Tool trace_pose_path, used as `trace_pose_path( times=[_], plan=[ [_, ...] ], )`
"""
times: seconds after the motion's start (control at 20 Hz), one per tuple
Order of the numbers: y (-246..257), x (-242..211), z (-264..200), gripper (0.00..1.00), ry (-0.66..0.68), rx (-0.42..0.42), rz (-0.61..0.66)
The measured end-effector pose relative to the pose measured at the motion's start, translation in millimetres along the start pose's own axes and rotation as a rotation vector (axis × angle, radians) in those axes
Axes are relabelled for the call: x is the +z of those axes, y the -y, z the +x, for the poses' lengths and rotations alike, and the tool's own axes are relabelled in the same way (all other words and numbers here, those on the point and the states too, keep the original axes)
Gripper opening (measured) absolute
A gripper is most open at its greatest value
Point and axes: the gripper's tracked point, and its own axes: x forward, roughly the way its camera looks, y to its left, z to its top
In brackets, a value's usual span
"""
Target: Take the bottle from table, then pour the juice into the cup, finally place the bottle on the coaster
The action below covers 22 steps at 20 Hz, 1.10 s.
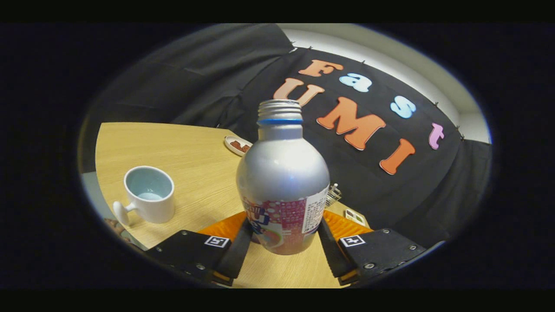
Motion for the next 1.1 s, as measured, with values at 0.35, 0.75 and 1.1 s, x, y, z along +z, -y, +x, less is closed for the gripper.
trace_pose_path(
  times=[0.35, 0.75, 1.1],
  plan=[
    [-8, 6, 7, 0.78, -0.005, -0.026, -0.194],
    [-12, 8, 9, 0.78, 0.002, -0.046, -0.41],
    [-16, 8, 8, 0.78, -0.006, -0.05, -0.549]
  ],
)
